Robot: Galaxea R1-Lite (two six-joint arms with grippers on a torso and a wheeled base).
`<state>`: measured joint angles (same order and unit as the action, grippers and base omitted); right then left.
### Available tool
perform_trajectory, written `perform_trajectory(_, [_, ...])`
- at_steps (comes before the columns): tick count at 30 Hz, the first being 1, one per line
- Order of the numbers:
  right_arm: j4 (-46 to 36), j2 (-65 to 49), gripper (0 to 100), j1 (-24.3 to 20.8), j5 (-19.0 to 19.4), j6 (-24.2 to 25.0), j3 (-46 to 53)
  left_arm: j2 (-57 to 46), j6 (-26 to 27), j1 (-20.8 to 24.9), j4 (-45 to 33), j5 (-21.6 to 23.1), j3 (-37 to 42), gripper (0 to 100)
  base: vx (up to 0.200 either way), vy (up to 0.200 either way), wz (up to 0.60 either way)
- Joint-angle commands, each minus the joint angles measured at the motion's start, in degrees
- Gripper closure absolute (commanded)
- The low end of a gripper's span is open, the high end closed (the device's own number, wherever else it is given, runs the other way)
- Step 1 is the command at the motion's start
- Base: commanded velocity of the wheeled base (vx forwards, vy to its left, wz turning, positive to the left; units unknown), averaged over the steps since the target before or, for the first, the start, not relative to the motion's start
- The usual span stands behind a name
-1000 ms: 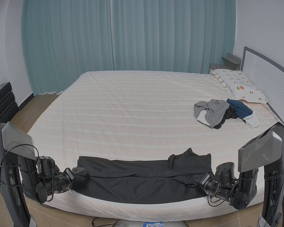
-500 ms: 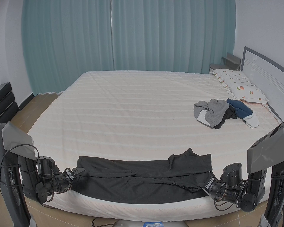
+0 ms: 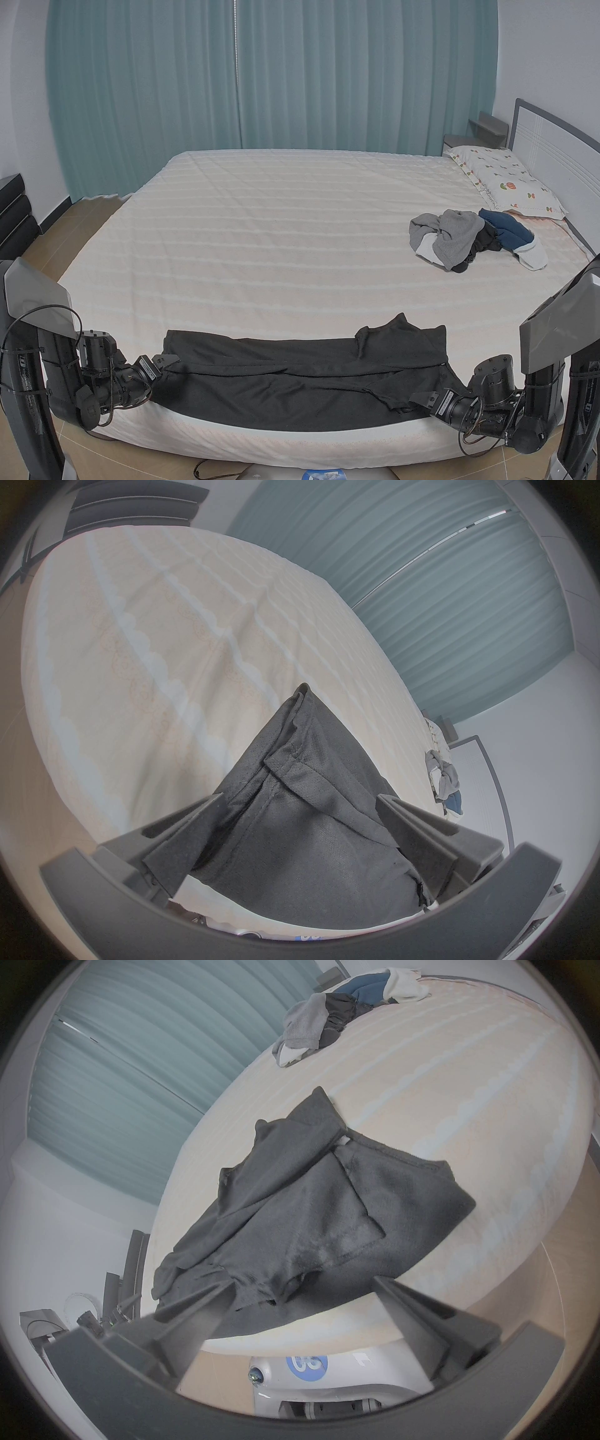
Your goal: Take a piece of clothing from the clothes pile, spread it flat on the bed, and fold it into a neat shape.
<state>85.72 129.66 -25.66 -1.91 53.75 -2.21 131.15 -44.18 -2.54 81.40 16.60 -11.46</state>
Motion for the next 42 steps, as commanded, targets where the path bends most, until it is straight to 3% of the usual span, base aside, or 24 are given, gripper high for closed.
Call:
perform_trajectory(1, [2.0, -1.9, 0, 0.7, -0.1, -0.1, 1.3, 0.1, 0.0, 0.0, 0.1, 0.0, 0.0, 0, 0.000, 0.000, 0.00])
perform_trajectory(9, [3.8, -8.4, 0, 3.2, 1.3, 0.7, 1.9, 0.1, 0.0, 0.0, 0.0, 0.0, 0.0, 0, 0.000, 0.000, 0.00])
perform_trajectory(10, [3.8, -10.1, 0, 4.3, 4.9, 1.0, 1.9, 0.1, 0.0, 0.0, 0.0, 0.0, -0.1, 0, 0.000, 0.000, 0.00])
perform_trajectory(13, [3.8, -8.9, 0, 4.8, 7.2, 2.7, 0.8, 0.1, 0.0, 0.0, 0.0, 0.0, -0.1, 0, 0.000, 0.000, 0.00])
perform_trajectory(27, [3.9, 4.9, 0, 4.6, 6.4, 1.5, -4.1, 0.1, 0.0, 0.0, 0.1, 0.0, 0.0, 0, 0.000, 0.000, 0.00])
perform_trajectory(42, [3.9, 3.3, 0, 7.5, 5.4, -3.3, -2.0, 0.1, 0.0, 0.0, 0.0, -0.1, 0.0, 0, 0.000, 0.000, 0.00])
